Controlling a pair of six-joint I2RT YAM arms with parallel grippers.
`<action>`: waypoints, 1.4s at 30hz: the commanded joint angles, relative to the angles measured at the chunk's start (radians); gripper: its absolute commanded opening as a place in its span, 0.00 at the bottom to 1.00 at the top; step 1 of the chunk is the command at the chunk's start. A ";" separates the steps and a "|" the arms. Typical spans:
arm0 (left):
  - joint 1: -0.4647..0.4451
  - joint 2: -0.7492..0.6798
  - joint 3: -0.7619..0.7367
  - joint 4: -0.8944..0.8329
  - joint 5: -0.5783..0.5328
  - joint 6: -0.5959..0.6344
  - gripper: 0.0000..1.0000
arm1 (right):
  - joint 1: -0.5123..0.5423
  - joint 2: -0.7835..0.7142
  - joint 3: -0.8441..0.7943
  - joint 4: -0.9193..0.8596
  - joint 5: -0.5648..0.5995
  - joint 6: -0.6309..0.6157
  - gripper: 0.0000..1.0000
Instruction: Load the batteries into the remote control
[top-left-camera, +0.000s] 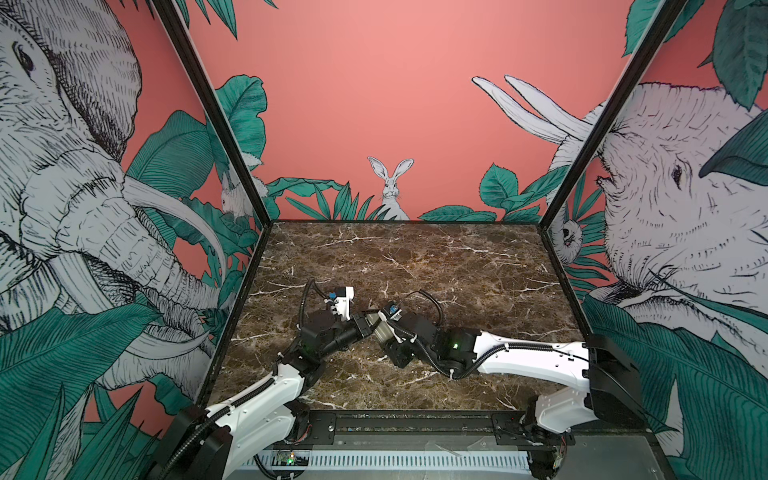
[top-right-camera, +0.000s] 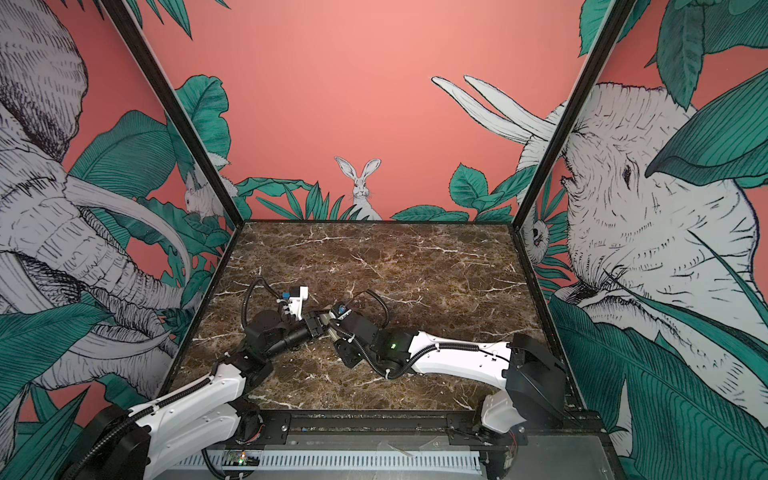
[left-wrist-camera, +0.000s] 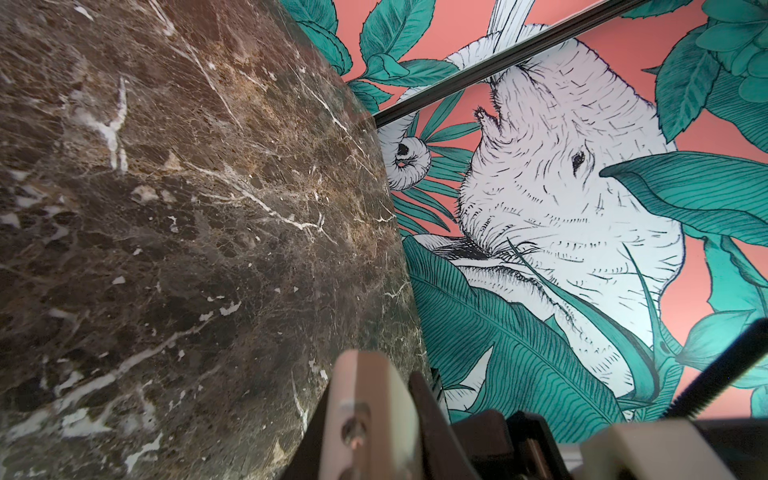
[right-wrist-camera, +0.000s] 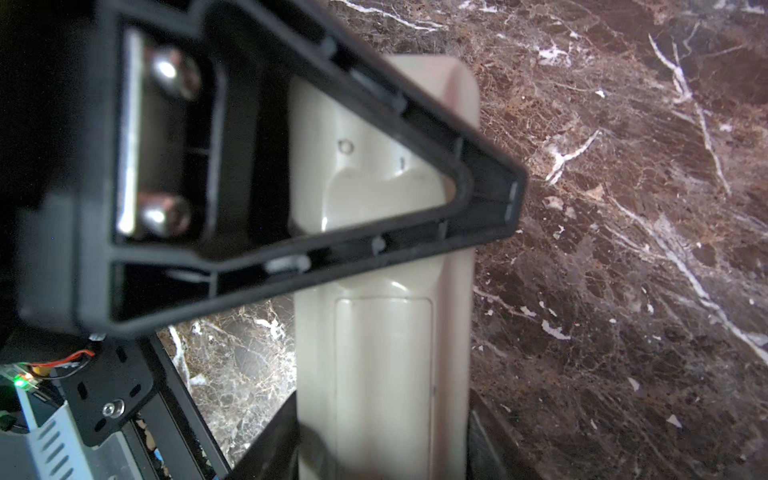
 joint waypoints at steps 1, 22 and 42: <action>-0.003 -0.003 0.030 0.052 0.002 -0.014 0.00 | 0.003 0.011 -0.003 0.028 0.013 -0.002 0.45; -0.003 -0.087 0.077 -0.129 0.054 0.103 0.30 | -0.026 -0.076 -0.066 0.077 0.021 -0.051 0.11; -0.003 -0.210 0.218 -0.394 0.293 0.479 0.78 | -0.132 -0.359 -0.216 0.097 -0.159 -0.064 0.10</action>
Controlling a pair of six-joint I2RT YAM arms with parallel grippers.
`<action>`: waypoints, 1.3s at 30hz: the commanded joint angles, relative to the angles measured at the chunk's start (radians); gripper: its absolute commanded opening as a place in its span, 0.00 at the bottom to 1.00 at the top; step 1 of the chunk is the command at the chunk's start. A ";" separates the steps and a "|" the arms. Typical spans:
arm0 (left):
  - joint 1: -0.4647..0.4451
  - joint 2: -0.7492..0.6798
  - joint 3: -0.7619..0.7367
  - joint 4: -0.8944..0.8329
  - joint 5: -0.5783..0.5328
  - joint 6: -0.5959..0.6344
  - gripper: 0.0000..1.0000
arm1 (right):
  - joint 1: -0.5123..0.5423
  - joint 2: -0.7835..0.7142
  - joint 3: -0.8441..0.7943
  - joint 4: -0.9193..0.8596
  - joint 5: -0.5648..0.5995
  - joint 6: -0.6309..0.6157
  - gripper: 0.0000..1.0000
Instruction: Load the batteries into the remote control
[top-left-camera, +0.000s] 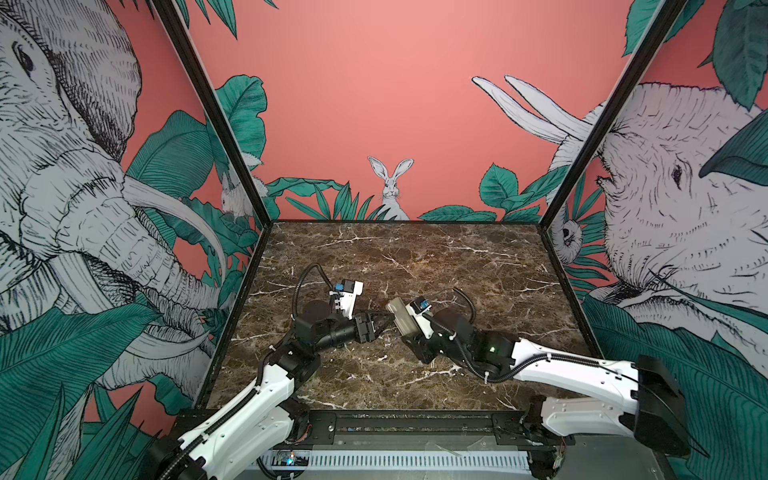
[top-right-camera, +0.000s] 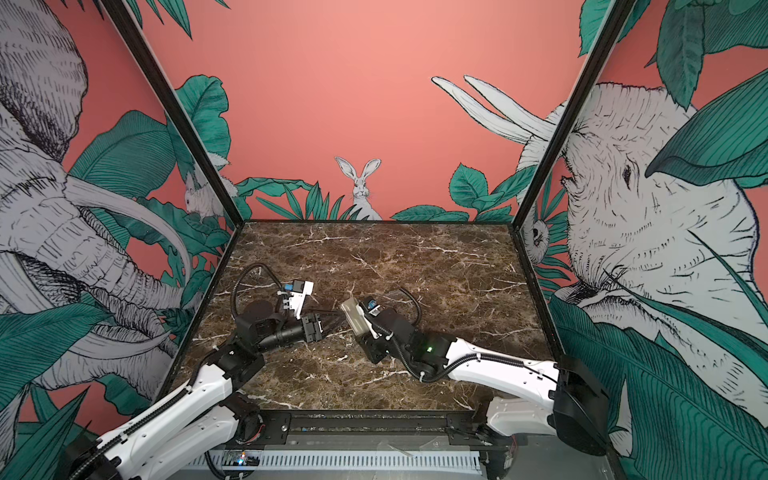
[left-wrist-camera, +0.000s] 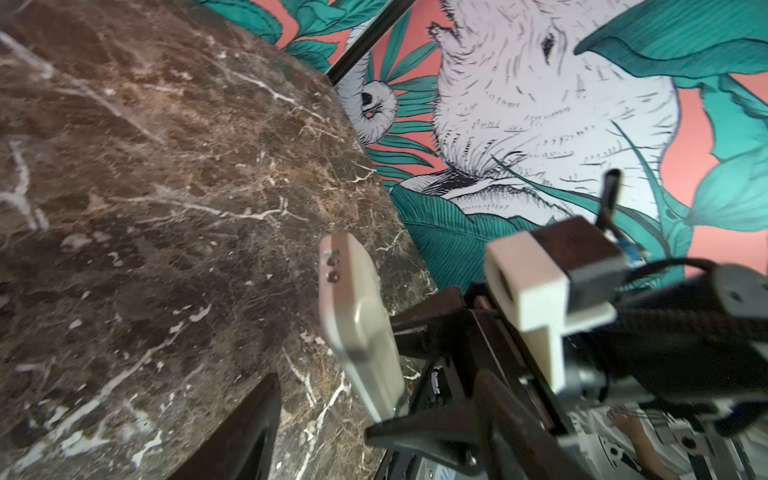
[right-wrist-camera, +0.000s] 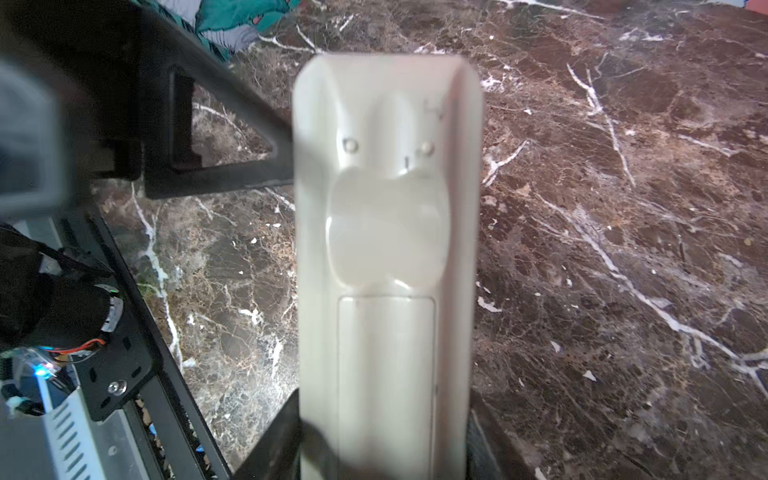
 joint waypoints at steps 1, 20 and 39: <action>-0.003 -0.049 0.035 -0.017 0.112 0.116 0.79 | -0.015 -0.071 -0.009 0.045 -0.093 -0.022 0.10; -0.079 -0.032 0.107 0.325 0.266 0.102 0.84 | -0.044 -0.274 -0.080 0.324 -0.495 -0.031 0.00; -0.178 0.030 0.148 0.446 0.337 0.065 0.67 | -0.044 -0.308 -0.107 0.397 -0.573 -0.041 0.00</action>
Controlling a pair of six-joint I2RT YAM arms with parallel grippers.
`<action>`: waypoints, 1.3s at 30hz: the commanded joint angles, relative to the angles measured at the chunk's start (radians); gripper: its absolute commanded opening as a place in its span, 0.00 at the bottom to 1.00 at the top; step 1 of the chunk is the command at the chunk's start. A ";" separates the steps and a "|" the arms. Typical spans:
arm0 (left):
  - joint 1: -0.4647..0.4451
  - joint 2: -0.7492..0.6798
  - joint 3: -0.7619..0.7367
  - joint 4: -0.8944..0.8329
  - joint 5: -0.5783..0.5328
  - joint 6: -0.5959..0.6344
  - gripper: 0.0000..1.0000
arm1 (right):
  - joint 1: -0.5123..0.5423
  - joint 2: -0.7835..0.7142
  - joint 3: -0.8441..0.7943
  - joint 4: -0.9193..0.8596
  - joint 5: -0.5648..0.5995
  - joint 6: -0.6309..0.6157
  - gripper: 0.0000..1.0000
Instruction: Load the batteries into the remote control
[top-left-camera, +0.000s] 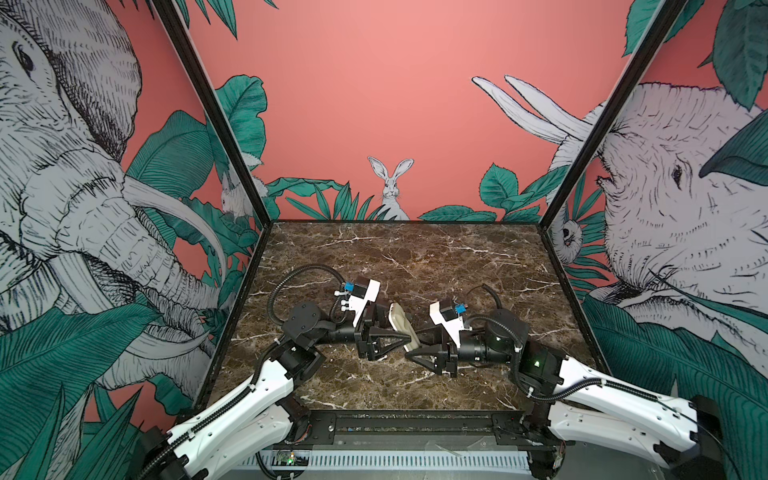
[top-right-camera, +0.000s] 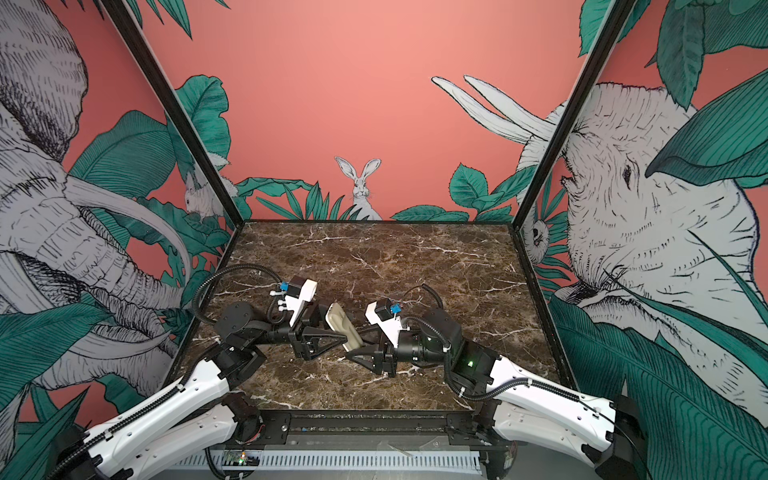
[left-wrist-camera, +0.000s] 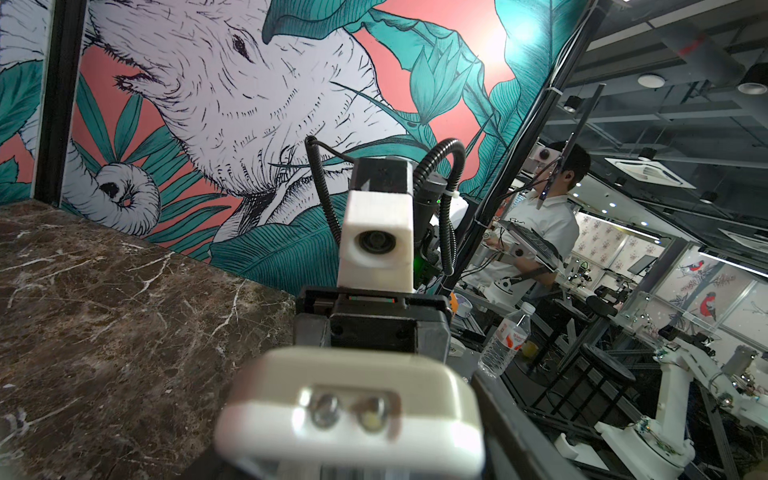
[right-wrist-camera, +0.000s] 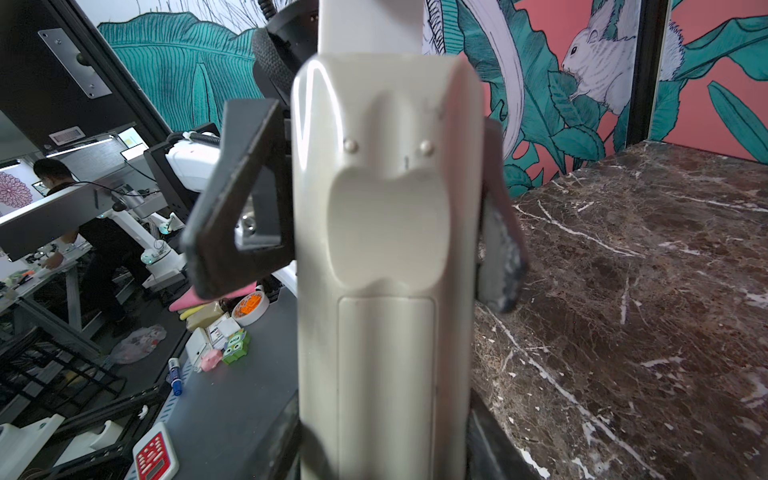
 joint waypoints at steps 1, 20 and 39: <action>-0.012 -0.014 0.031 0.048 0.037 -0.002 0.66 | -0.005 -0.013 0.001 0.071 -0.009 -0.008 0.00; -0.036 0.009 0.048 0.002 0.038 0.040 0.56 | -0.005 -0.002 -0.013 0.117 -0.022 0.004 0.00; -0.039 -0.012 0.031 0.006 0.036 0.042 0.49 | -0.021 -0.024 -0.042 0.180 -0.041 0.035 0.00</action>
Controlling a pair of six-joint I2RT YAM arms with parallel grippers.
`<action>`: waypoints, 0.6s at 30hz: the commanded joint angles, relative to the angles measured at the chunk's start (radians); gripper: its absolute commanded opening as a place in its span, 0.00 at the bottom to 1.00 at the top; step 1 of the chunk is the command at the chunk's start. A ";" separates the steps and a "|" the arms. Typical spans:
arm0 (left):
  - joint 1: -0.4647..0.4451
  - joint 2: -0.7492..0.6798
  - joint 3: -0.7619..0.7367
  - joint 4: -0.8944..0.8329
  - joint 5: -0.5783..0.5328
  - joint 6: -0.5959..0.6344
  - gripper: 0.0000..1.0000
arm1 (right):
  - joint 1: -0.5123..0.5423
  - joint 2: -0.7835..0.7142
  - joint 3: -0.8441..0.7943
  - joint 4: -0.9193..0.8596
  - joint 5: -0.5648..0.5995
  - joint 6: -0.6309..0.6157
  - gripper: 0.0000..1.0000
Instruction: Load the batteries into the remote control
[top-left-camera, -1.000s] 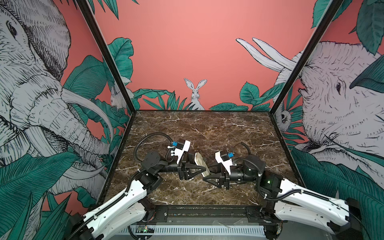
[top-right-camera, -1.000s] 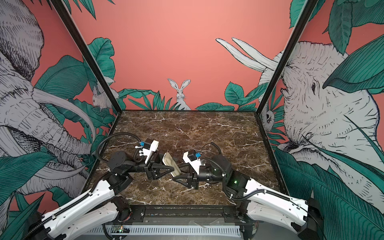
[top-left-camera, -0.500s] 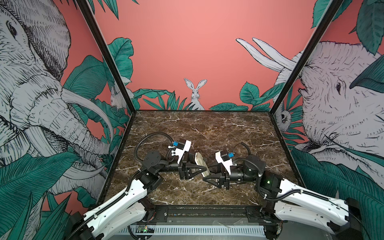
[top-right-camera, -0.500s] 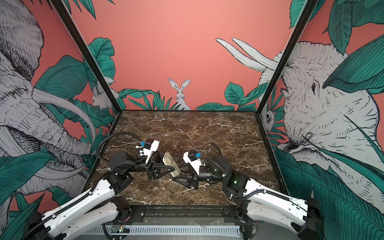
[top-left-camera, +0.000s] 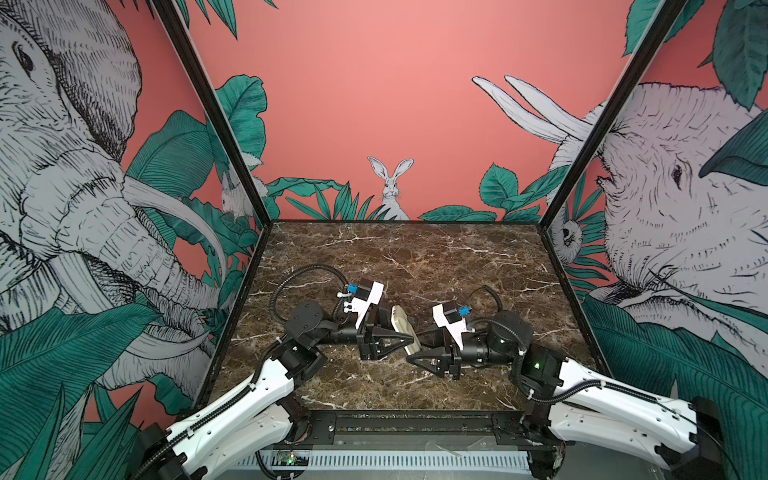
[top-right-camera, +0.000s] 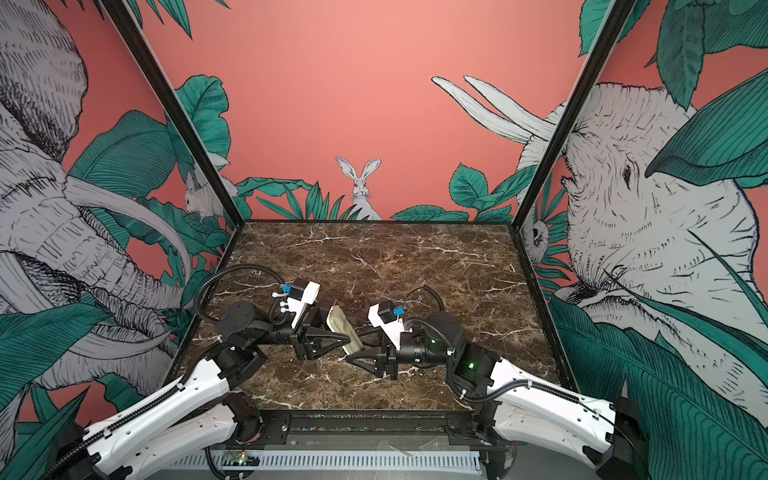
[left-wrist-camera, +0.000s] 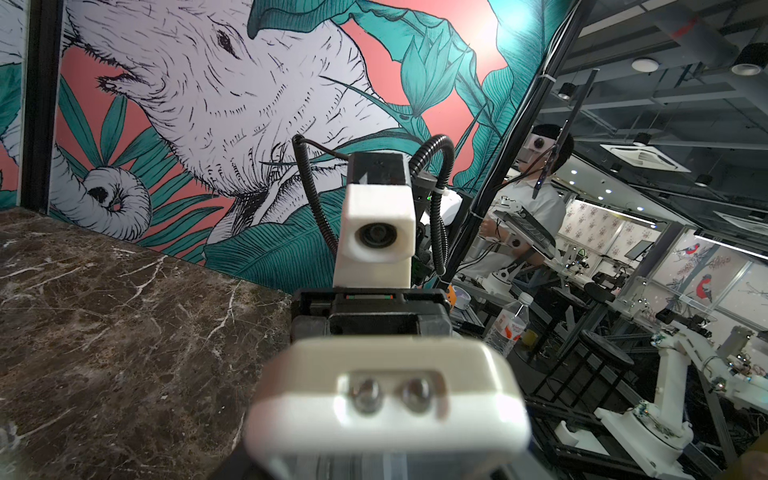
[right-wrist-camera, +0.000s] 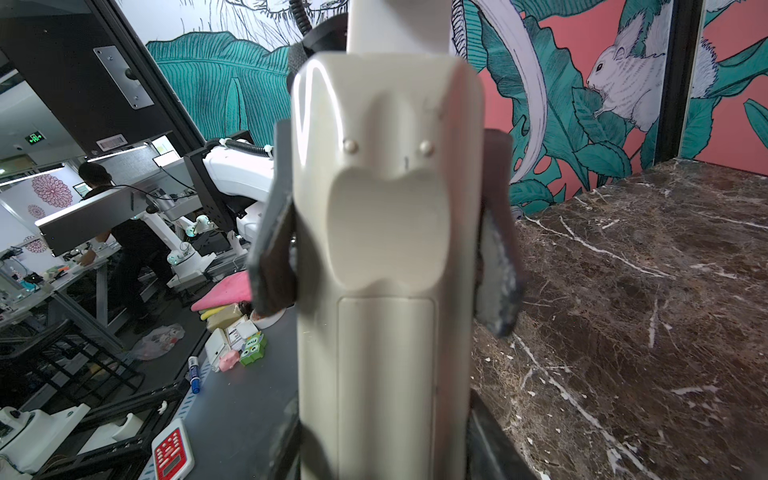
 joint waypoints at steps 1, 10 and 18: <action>-0.010 -0.020 0.015 0.030 0.039 -0.005 0.46 | -0.016 -0.009 -0.010 0.105 0.005 0.009 0.00; -0.012 -0.019 0.014 0.023 0.017 0.003 0.17 | -0.020 0.012 -0.011 0.113 0.008 0.015 0.07; -0.011 -0.022 0.013 -0.037 -0.045 0.033 0.04 | -0.020 -0.021 -0.034 0.089 0.073 0.008 0.63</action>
